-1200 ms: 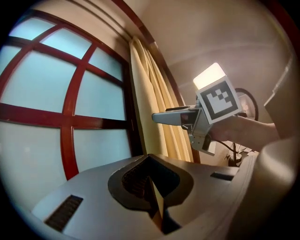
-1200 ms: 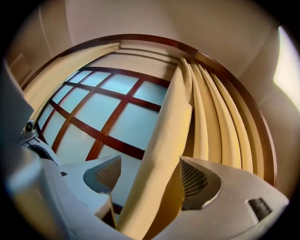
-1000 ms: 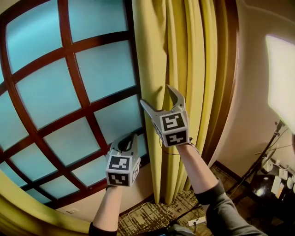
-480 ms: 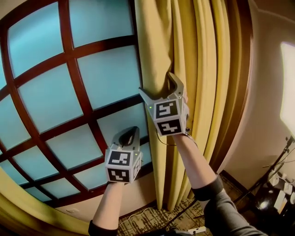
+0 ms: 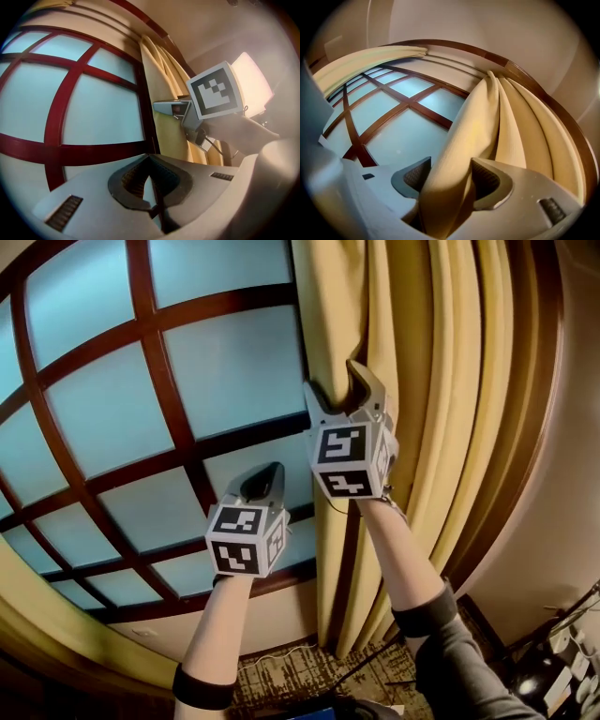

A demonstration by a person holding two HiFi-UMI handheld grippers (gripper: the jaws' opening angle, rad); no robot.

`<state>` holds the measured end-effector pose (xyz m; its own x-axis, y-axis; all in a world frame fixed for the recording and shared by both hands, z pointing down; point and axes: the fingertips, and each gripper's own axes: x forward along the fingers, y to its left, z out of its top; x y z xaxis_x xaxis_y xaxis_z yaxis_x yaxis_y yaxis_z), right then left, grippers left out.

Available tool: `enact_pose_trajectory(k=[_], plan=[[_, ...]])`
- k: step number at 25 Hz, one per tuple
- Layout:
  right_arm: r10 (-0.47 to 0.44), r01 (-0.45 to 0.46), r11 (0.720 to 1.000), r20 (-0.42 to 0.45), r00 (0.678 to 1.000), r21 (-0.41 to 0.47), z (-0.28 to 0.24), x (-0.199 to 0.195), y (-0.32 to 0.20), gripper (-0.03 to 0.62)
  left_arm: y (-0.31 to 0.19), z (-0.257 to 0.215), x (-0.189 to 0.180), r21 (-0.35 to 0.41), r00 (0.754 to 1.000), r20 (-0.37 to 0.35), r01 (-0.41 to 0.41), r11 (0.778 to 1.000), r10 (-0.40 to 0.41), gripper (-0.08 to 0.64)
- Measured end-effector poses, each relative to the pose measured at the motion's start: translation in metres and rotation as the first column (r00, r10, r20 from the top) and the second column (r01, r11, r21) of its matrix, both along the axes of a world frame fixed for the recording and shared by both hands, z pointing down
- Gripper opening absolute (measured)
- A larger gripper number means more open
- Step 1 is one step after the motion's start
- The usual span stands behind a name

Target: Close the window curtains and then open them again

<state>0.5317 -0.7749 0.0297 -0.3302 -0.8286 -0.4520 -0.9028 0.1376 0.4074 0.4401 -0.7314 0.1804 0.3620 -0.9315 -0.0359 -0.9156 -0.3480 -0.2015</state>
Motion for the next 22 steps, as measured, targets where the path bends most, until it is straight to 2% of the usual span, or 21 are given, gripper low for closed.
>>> enact_pose_trajectory(k=[5, 8, 15, 22], plan=[[0.027, -0.026, 0.998, -0.015, 1.0, 0.06, -0.004, 0.007, 0.007, 0.108, -0.006, 0.002, 0.006, -0.008, 1.0, -0.004, 0.014, 1.0, -0.014, -0.011], [0.004, -0.003, 0.999, -0.004, 1.0, 0.051, -0.004, 0.008, 0.009, 0.052, -0.006, 0.002, 0.008, -0.01, 1.0, 0.002, 0.013, 1.0, -0.013, -0.011], [-0.018, 0.019, 0.999, -0.008, 1.0, 0.043, -0.003, 0.012, 0.014, 0.025, -0.002, 0.0, 0.013, -0.018, 1.0, -0.004, -0.002, 1.0, 0.002, -0.011], [-0.051, 0.057, 0.995, -0.078, 0.996, 0.077, -0.003, -0.001, 0.021, 0.025, 0.003, 0.005, 0.011, -0.032, 1.0, 0.009, 0.011, 0.999, -0.011, -0.011]])
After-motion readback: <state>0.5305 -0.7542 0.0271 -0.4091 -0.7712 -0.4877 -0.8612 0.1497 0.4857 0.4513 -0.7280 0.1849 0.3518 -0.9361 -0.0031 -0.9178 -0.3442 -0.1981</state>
